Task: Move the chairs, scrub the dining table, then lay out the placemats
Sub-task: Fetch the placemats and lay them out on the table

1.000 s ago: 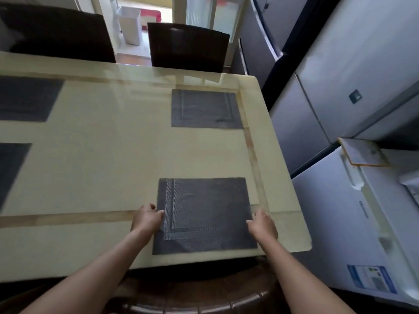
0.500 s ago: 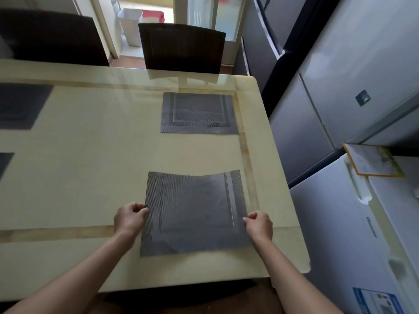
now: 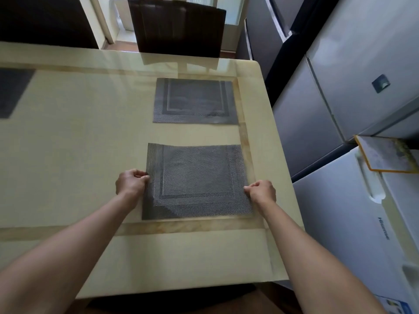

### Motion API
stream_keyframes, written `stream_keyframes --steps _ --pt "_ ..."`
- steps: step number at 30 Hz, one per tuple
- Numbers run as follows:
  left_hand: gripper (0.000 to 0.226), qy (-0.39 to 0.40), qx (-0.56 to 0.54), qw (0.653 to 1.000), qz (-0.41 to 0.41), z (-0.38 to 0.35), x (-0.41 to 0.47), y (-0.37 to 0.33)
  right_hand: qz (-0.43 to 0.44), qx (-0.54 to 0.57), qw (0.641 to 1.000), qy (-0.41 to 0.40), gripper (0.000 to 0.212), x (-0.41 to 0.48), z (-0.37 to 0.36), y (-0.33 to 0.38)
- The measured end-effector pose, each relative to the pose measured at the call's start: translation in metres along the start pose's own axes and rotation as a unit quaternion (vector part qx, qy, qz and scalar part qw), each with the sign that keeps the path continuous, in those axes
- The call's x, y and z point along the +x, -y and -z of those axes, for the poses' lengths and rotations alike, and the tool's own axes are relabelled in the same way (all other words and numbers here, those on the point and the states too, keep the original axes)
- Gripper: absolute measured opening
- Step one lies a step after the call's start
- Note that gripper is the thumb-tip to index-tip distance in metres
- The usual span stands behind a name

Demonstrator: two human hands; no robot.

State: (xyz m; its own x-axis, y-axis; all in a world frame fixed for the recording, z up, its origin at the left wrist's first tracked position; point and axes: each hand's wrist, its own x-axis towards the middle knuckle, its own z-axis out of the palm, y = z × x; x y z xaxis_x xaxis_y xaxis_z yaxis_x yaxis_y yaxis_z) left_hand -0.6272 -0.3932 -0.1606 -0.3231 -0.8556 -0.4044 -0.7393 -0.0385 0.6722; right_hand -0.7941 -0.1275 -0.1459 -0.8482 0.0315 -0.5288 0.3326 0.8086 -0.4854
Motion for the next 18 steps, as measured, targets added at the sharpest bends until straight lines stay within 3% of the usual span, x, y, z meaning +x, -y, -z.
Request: stream_keyframes --steps 18 --pt "0.012 -0.001 0.057 0.998 -0.042 -0.0023 -0.0003 0.0068 0.04 -0.057 0.998 -0.013 0.02 -0.0018 -0.0023 -0.0077"
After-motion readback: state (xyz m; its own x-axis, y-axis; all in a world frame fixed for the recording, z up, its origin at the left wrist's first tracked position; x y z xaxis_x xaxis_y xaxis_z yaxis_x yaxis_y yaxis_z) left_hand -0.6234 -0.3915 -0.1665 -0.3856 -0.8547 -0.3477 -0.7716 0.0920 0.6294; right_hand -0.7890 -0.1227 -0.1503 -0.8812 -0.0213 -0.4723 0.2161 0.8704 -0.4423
